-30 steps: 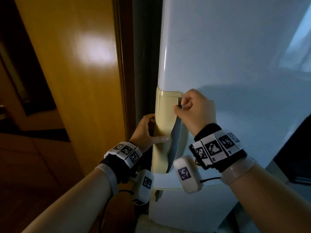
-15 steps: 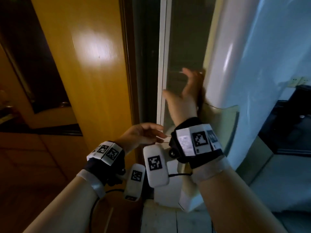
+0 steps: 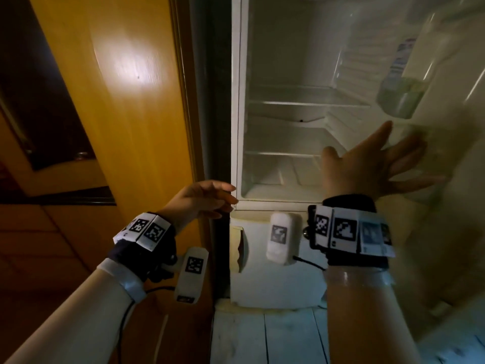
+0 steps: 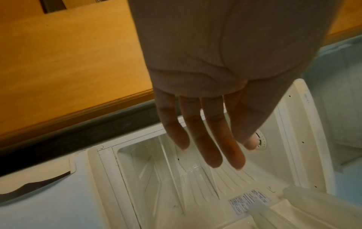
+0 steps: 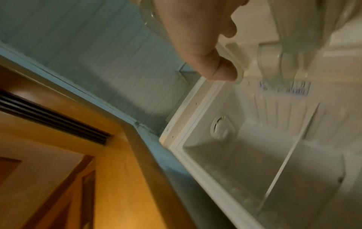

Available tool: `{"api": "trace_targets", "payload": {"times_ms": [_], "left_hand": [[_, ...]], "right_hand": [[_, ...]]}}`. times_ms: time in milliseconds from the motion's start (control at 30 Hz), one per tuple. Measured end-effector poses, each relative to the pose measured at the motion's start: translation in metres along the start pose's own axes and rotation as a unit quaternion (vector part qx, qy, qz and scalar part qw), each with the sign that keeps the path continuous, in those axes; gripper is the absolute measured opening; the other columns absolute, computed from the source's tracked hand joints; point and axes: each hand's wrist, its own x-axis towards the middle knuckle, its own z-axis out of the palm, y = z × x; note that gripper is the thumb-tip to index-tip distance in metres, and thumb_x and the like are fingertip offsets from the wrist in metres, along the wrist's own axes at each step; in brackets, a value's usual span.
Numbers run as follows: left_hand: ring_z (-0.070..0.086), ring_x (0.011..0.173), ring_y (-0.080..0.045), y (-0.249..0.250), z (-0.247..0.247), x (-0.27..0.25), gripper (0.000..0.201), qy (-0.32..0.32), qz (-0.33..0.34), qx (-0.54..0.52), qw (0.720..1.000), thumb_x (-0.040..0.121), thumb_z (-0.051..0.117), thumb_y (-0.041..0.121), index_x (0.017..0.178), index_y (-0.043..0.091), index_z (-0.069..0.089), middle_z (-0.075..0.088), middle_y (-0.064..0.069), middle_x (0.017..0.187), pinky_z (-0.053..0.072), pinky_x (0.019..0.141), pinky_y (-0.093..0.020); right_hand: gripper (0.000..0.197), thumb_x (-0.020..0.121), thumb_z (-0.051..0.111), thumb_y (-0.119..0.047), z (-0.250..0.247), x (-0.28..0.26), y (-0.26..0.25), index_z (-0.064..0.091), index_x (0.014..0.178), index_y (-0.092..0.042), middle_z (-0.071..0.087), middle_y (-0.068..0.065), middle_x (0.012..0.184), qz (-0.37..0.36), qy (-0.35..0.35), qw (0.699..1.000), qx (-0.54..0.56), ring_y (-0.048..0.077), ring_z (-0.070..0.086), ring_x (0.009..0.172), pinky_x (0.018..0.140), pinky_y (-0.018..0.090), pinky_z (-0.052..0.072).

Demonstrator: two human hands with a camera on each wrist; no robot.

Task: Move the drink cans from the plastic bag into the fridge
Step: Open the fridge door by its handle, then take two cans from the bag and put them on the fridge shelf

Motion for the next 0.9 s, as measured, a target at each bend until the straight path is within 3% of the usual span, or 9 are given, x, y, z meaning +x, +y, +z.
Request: {"api": "trace_targets", "payload": {"times_ms": [167, 300, 433, 600, 700, 767, 800, 833, 900], "left_hand": [[0.07, 0.077, -0.008, 0.001, 0.024, 0.006, 0.032, -0.008, -0.013, 0.006, 1.0, 0.087, 0.047, -0.004, 0.093, 0.022, 0.064, 0.075, 0.01, 0.079, 0.055, 0.071, -0.025], [0.068, 0.08, -0.011, 0.008, 0.06, 0.011, 0.031, -0.021, -0.022, 0.01, 0.999, 0.087, 0.046, -0.003, 0.093, 0.022, 0.063, 0.075, 0.012, 0.077, 0.052, 0.073, -0.029], [0.066, 0.085, -0.015, 0.013, 0.1, 0.008, 0.029, -0.012, -0.022, 0.009, 1.0, 0.087, 0.047, -0.001, 0.094, 0.022, 0.063, 0.074, 0.011, 0.079, 0.051, 0.078, -0.032], [0.067, 0.081, -0.011, 0.012, 0.144, -0.015, 0.03, 0.04, -0.016, -0.007, 0.999, 0.087, 0.047, -0.001, 0.093, 0.023, 0.064, 0.074, 0.01, 0.08, 0.051, 0.078, -0.032], [0.069, 0.077, -0.007, 0.009, 0.166, -0.043, 0.03, 0.102, -0.001, -0.026, 0.994, 0.087, 0.048, -0.001, 0.092, 0.024, 0.064, 0.075, 0.011, 0.078, 0.054, 0.07, -0.025], [0.069, 0.073, -0.005, 0.008, 0.179, -0.072, 0.029, 0.152, 0.01, -0.043, 0.987, 0.087, 0.048, -0.001, 0.091, 0.023, 0.063, 0.075, 0.012, 0.075, 0.055, 0.064, -0.02], [0.069, 0.072, -0.005, 0.01, 0.185, -0.088, 0.029, 0.18, 0.018, -0.049, 0.982, 0.087, 0.048, -0.001, 0.092, 0.023, 0.062, 0.075, 0.012, 0.073, 0.055, 0.063, -0.019], [0.069, 0.071, -0.004, 0.012, 0.189, -0.109, 0.028, 0.209, 0.025, -0.052, 0.976, 0.087, 0.047, -0.001, 0.093, 0.023, 0.061, 0.074, 0.013, 0.073, 0.055, 0.063, -0.018], [0.069, 0.071, -0.004, 0.016, 0.196, -0.157, 0.029, 0.266, 0.036, -0.059, 0.962, 0.087, 0.046, 0.0, 0.095, 0.023, 0.061, 0.074, 0.013, 0.073, 0.054, 0.063, -0.018]], "right_hand": [[0.072, 0.079, 0.049, -0.041, -0.034, 0.03, 0.043, 0.021, 0.142, -0.018, 0.01, 0.021, 0.154, 0.078, 0.009, 0.992, -0.102, 0.035, 0.0, 0.144, 0.107, 0.067, -0.009], [0.05, 0.079, 0.048, -0.035, -0.058, 0.046, 0.075, 0.045, 0.124, -0.012, 0.027, 0.026, 0.144, 0.097, 0.006, 0.984, -0.147, 0.037, 0.01, 0.141, 0.107, 0.068, -0.007], [0.04, 0.076, 0.052, -0.027, -0.07, 0.054, 0.106, 0.053, 0.112, -0.009, 0.033, 0.024, 0.14, 0.057, 0.018, 0.991, -0.124, 0.035, 0.011, 0.141, 0.108, 0.068, -0.007], [0.04, 0.075, 0.054, -0.028, -0.08, 0.056, 0.133, 0.055, 0.114, -0.018, 0.028, 0.018, 0.148, -0.04, 0.02, 0.998, -0.044, 0.031, 0.0, 0.145, 0.106, 0.068, -0.011], [0.042, 0.078, 0.053, -0.034, -0.08, 0.045, 0.135, 0.051, 0.117, -0.021, 0.02, 0.016, 0.153, -0.136, -0.054, 0.989, -0.038, 0.031, -0.005, 0.146, 0.107, 0.064, -0.014], [0.041, 0.08, 0.05, -0.038, -0.077, 0.027, 0.127, 0.051, 0.118, -0.022, 0.028, 0.014, 0.15, -0.243, -0.143, 0.959, -0.031, 0.031, 0.006, 0.145, 0.11, 0.058, -0.013], [0.038, 0.082, 0.05, -0.037, -0.075, 0.013, 0.121, 0.053, 0.117, -0.023, 0.037, 0.013, 0.145, -0.289, -0.198, 0.936, 0.005, 0.03, 0.02, 0.142, 0.114, 0.054, -0.005], [0.035, 0.083, 0.051, -0.034, -0.076, -0.003, 0.115, 0.056, 0.115, -0.023, 0.048, 0.011, 0.137, -0.318, -0.264, 0.908, 0.06, 0.028, 0.035, 0.134, 0.116, 0.048, 0.012], [0.027, 0.085, 0.052, -0.028, -0.081, -0.042, 0.105, 0.06, 0.11, -0.021, 0.06, 0.007, 0.122, -0.326, -0.426, 0.832, 0.144, 0.025, 0.054, 0.112, 0.099, 0.037, 0.04]]}}
